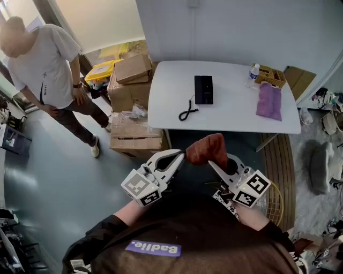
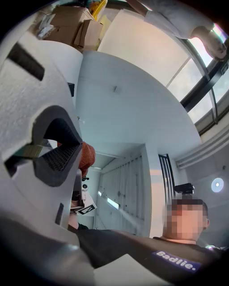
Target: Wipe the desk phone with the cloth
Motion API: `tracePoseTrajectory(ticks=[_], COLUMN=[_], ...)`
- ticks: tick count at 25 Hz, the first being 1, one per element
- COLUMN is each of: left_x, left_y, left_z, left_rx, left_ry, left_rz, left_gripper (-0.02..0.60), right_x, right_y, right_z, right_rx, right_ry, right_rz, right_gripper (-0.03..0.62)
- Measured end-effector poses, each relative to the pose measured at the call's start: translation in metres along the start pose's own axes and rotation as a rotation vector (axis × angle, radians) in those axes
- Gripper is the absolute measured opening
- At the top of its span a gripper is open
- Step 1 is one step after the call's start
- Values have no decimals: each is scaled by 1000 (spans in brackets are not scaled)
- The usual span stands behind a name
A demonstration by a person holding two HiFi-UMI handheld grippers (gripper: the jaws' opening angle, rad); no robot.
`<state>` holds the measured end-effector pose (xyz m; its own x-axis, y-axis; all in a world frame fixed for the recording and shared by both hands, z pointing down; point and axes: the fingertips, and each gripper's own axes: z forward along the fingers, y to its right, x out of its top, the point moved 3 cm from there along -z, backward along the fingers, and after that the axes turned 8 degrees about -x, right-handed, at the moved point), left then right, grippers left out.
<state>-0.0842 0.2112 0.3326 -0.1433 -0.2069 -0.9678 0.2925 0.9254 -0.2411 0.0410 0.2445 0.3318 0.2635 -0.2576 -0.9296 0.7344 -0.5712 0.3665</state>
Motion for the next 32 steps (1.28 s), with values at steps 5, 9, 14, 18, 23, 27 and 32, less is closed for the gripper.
tracePoseTrajectory(ticks=[5,9,14,18,23,27,32], left_x=[3,1,2,0,-3,-5,-5], left_y=[-2,-1,-2,-1,-2,0,-10], left_z=[3,5,7,10,10,6,0], left_rx=[2,0,9,16,46,66,88], left_ry=[9,8,11,13,18,13,19], left_rz=[0,-1,4,7,12,11,10], left_gripper=[6,6,6,6,6,6,6], right_x=[2,2,2,3,1,-3,-7], right_y=[3,4,7,10,15,14,17], right_z=[0,0,0,-2,-1,2,16], right_rx=[-7,-4,5,10,30,49,60], right_ry=[0,2,-4,1,-2,-14,-37], right_rz=[0,2,-3,-12,-7,1,16], right_gripper=[94,94,94,94,94,94,94])
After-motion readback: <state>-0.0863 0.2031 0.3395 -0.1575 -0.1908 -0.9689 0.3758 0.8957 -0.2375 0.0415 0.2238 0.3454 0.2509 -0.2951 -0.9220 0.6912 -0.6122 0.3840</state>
